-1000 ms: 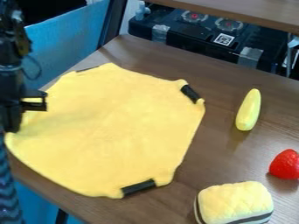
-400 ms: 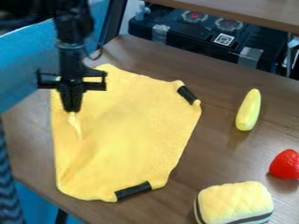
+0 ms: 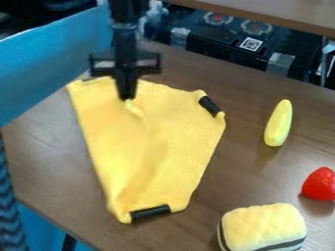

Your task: Folded the cloth from the bottom left to top right

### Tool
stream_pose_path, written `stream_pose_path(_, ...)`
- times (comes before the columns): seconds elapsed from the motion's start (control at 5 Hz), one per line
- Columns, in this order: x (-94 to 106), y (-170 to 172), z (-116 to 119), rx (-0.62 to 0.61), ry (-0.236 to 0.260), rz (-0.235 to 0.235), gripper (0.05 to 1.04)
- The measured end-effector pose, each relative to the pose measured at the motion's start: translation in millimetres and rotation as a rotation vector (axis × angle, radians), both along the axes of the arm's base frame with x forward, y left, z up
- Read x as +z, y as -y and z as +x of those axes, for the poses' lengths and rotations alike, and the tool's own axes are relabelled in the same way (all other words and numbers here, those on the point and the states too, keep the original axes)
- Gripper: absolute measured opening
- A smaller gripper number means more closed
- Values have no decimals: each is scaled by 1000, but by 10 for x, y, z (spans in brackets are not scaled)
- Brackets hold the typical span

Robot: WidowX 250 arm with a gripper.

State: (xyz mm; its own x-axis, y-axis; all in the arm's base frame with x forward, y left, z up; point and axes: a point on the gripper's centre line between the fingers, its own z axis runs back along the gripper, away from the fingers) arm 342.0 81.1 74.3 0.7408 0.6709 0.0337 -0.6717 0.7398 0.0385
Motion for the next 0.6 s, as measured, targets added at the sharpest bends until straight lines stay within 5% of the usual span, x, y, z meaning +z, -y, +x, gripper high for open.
stream_pose_path(0.2,183,221,412,-10,66,-6,59)
stream_pose_path(0.6,272,495,808,-7,92,-14,75)
